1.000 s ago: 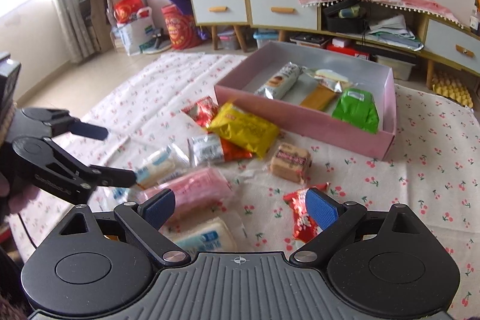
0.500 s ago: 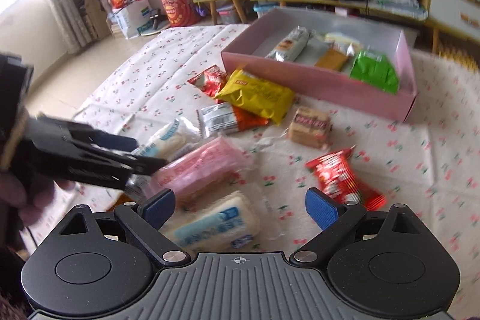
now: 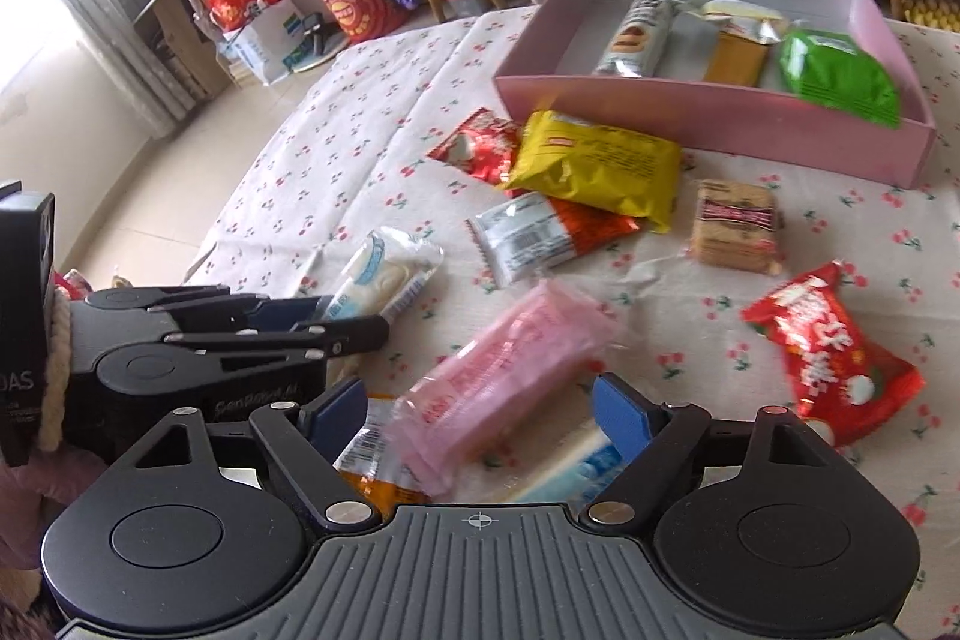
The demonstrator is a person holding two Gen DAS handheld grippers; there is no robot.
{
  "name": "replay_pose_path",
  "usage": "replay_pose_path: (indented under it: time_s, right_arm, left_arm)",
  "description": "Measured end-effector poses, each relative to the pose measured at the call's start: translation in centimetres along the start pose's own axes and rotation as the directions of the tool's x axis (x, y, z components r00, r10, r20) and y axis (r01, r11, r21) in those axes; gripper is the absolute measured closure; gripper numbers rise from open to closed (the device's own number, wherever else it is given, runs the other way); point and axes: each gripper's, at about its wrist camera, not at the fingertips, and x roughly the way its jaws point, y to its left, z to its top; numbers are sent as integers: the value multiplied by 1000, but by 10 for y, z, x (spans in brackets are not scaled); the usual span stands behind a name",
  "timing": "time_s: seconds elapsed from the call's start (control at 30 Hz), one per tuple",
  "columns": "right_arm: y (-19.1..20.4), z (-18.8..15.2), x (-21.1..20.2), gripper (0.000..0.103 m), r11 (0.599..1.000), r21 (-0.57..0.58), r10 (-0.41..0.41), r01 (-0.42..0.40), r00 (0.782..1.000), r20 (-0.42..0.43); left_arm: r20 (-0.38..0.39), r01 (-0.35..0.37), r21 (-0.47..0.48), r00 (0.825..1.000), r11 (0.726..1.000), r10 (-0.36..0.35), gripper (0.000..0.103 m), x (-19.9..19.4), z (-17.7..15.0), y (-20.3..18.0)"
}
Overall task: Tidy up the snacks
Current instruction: 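Grasp the white bread packet with left tool while right tool grasps pink packet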
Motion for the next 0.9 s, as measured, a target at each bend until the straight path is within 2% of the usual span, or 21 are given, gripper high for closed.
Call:
replay_pose_path:
  time_s: [0.23, 0.4, 0.53, 0.6, 0.67, 0.77, 0.83, 0.9]
  right_arm:
    - [16, -2, 20, 19, 999, -16, -29, 28, 999, -37]
    - [29, -6, 26, 22, 993, -80, -92, 91, 996, -10]
    - [34, -6, 27, 34, 981, -123, -150, 150, 989, 9]
    - [34, -7, 27, 50, 974, -139, -176, 177, 984, 19]
    - [32, -6, 25, 57, 971, -148, -188, 189, 982, 22]
    - [27, -5, 23, 62, 975, -132, -177, 177, 984, 15]
    - [25, -4, 21, 64, 977, -123, -172, 172, 985, 10]
    - [22, -3, 19, 67, 980, -111, -165, 165, 986, 4]
  left_arm:
    - [2, -39, -43, 999, 998, 39, 72, 0, 1, 14]
    - [-13, -50, -43, 999, 998, 49, 69, 2, 2, 14]
    - [-21, -55, -49, 998, 997, 54, 67, 2, 1, 16]
    - [-24, -60, -46, 998, 997, 59, 66, 2, 1, 16]
    - [-25, -61, -48, 998, 997, 60, 66, 2, 0, 16]
    - [-29, -61, -51, 998, 997, 60, 66, 1, 0, 16]
    - [-32, -60, -58, 998, 997, 58, 71, 1, 1, 17]
    - [-36, -58, -66, 998, 996, 56, 73, 0, 1, 18]
